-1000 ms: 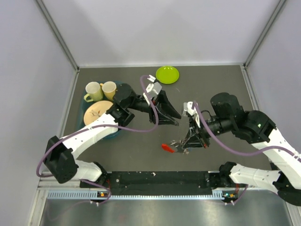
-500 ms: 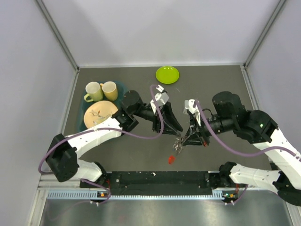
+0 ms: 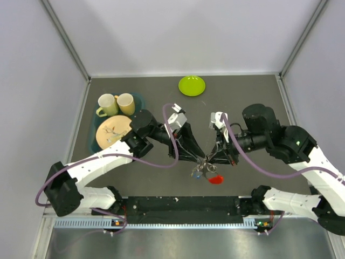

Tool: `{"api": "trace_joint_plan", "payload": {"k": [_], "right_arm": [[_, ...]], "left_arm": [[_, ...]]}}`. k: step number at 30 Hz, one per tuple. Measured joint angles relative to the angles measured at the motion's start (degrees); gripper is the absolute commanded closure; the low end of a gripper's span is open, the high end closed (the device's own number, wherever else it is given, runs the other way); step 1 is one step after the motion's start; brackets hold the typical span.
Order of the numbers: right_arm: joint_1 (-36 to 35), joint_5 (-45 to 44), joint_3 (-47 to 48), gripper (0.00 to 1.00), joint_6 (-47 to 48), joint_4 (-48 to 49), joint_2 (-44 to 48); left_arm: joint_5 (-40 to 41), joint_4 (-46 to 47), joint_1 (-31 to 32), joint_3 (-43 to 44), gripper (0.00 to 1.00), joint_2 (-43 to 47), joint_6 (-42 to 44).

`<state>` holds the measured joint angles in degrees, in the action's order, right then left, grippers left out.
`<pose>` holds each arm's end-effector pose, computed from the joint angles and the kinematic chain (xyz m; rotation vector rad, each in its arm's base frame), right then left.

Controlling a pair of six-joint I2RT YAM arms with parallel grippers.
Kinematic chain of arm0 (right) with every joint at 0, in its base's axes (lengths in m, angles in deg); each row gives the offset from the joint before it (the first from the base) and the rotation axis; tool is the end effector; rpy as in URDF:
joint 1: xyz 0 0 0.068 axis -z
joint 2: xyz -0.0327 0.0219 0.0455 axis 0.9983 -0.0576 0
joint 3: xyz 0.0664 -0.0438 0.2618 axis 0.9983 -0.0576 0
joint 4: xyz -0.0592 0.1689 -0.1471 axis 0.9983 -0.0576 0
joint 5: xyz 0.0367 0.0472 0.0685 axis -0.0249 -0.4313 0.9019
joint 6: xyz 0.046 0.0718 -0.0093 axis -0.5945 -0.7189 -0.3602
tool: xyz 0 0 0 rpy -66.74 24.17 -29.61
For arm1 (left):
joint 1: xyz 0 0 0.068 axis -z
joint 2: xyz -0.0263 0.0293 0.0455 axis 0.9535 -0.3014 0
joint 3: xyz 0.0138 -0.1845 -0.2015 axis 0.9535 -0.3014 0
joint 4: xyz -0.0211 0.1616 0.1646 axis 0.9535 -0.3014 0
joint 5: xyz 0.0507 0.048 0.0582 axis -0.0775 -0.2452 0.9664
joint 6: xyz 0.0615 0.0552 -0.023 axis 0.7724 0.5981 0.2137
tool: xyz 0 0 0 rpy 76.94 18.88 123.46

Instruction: Remove the keys from the keyring

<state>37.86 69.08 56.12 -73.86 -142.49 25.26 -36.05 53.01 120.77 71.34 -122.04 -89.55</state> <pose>0.0674 0.1439 0.3958 -1.3452 1.8342 1.0996 0.1179 -0.2389 0.3856 1.4286 1.0401 -1.7747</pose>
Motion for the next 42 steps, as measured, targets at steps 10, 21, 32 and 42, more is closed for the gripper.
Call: {"api": "trace_joint_plan", "payload": {"k": [10,21,32,42], "right_arm": [[0.0,-0.4,0.0,1.00,-0.2,0.1,-0.2],[0.0,-0.3,0.0,1.00,-0.7,0.1,-0.2],[0.0,0.1,0.0,1.00,-1.0,0.4,-0.2],[0.0,0.4,0.0,1.00,-1.1,0.8,-0.2]], "left_arm": [[3.4,-10.2,0.2,0.0,0.65,1.8,7.8],[8.2,-16.3,0.9,0.4,0.66,4.0,13.9],[8.5,-16.3,1.3,0.4,0.68,4.0,14.2],[8.8,-16.3,1.3,1.2,0.73,4.0,14.1]]}}
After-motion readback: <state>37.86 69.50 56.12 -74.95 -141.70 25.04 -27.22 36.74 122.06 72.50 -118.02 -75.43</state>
